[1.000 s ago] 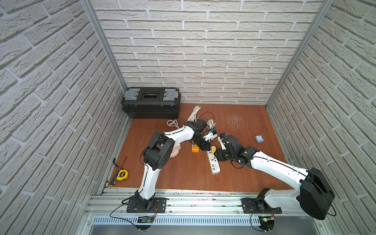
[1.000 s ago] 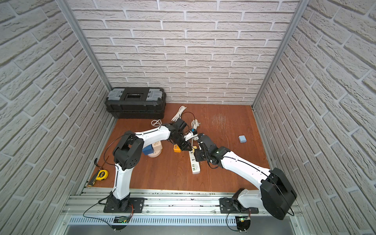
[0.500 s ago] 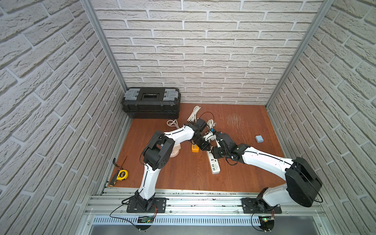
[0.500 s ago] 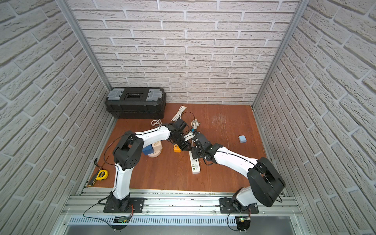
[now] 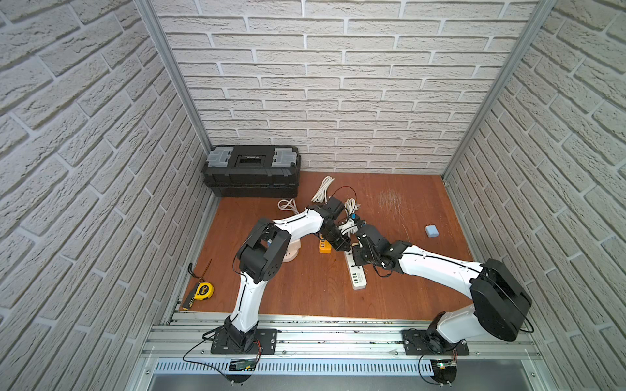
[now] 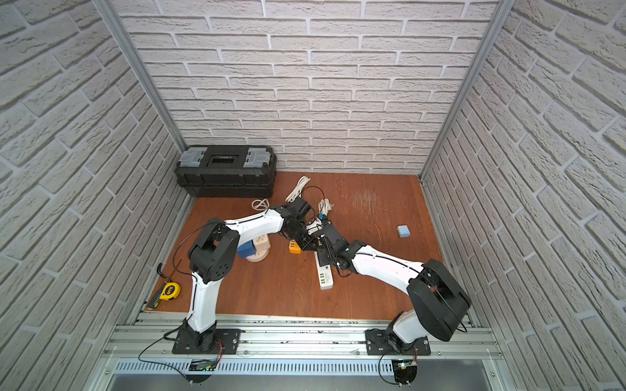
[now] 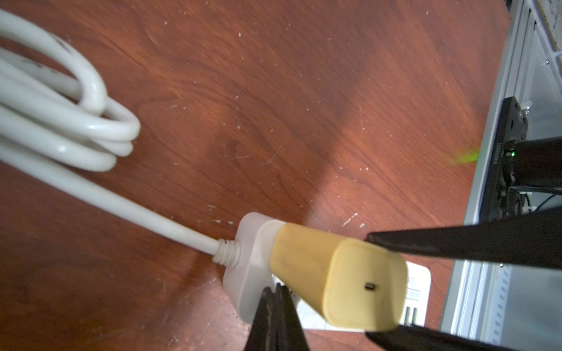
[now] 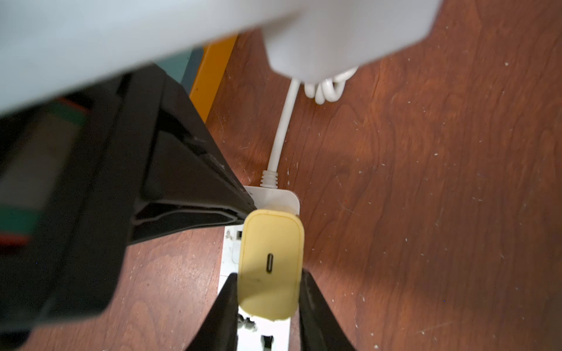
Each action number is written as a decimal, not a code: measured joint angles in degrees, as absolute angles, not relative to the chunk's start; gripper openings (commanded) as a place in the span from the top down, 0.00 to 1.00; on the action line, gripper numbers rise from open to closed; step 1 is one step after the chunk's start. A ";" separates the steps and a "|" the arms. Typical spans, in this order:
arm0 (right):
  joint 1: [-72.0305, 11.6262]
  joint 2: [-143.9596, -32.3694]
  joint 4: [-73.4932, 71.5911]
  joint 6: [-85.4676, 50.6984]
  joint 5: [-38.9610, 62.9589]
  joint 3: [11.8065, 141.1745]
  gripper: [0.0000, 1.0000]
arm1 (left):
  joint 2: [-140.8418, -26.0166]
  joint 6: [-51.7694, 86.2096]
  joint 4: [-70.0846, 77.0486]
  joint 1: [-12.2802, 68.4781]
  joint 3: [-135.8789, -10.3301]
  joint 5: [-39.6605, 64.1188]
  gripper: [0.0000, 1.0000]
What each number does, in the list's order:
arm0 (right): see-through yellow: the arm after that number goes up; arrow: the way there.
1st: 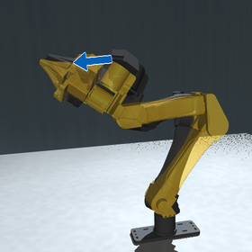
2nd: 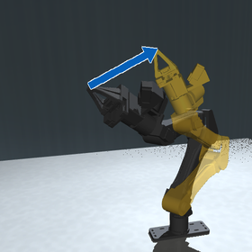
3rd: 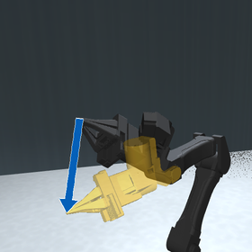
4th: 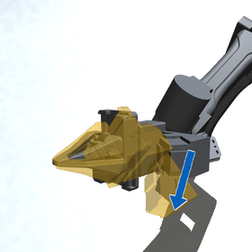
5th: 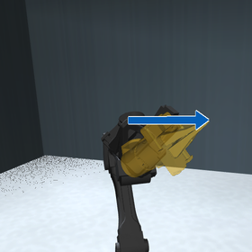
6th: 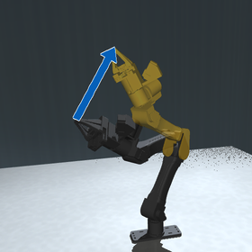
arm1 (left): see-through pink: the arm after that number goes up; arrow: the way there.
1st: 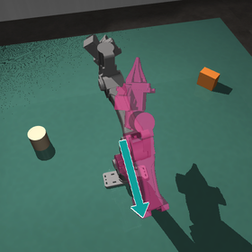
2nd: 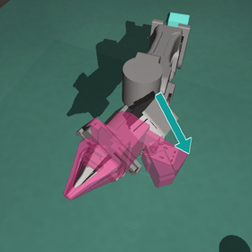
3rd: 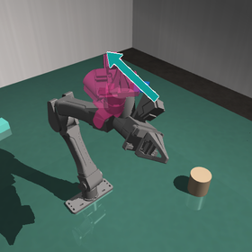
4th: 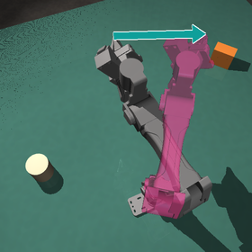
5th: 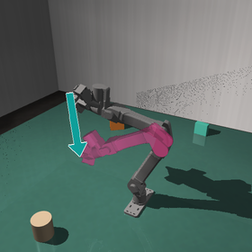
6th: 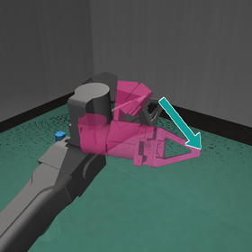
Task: Pull the plug off the socket
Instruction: Remove the plug from the socket.
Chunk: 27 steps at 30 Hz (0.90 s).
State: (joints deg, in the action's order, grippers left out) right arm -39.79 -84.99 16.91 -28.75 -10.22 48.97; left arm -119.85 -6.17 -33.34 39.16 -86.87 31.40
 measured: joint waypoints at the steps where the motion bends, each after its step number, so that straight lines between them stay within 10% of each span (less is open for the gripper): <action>1: -40.03 -84.99 16.91 -28.86 -10.72 48.97 0.75 | -119.85 -6.17 -33.34 39.16 -86.87 31.40 1.00; 15: -43.27 -85.41 16.93 -31.18 -16.56 48.97 0.97 | -119.87 -6.15 -33.45 39.16 -86.87 31.40 1.00; 27: -44.84 -85.73 16.91 -31.59 -19.14 48.97 0.98 | -119.98 -6.15 -33.41 39.00 -86.89 31.68 1.00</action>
